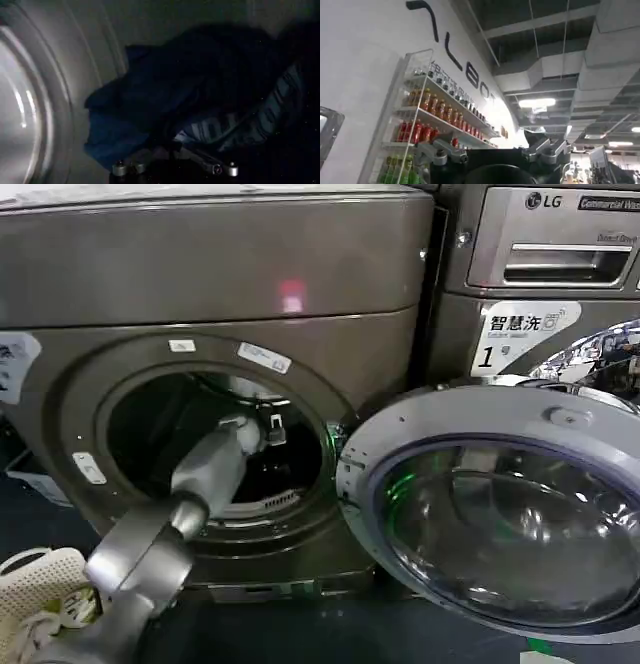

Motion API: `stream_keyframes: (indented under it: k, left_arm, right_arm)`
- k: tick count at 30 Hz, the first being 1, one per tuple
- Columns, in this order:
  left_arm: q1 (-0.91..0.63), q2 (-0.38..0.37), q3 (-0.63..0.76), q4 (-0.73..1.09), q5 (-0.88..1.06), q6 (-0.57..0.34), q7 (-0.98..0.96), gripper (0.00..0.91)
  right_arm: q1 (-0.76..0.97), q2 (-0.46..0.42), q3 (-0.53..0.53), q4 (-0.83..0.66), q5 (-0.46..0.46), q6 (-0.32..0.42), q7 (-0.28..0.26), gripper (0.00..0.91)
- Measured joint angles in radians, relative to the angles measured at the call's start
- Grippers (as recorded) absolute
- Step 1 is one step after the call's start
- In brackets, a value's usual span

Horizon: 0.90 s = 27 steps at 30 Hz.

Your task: Grasp the clothes from the dryer.

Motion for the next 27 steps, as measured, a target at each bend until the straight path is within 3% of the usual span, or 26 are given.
stream_keyframes:
  k: [12, 20, 27]
  left_arm:
    - [0.206, 0.054, -0.265, -0.309, -0.166, 0.099, -0.276, 0.000]
    - [0.420, 0.055, -0.435, -0.607, -0.371, 0.017, -0.573, 0.000]
    - [0.599, 0.033, -0.536, -0.846, -0.553, -0.116, -0.783, 0.000]
  right_arm:
    - [0.007, 0.011, -0.022, 0.021, 0.000, -0.002, 0.005, 0.907]
    - [0.001, 0.007, -0.019, 0.013, -0.001, 0.010, 0.003, 0.907]
    - [-0.004, 0.002, -0.021, 0.013, -0.005, 0.036, 0.002, 0.907]
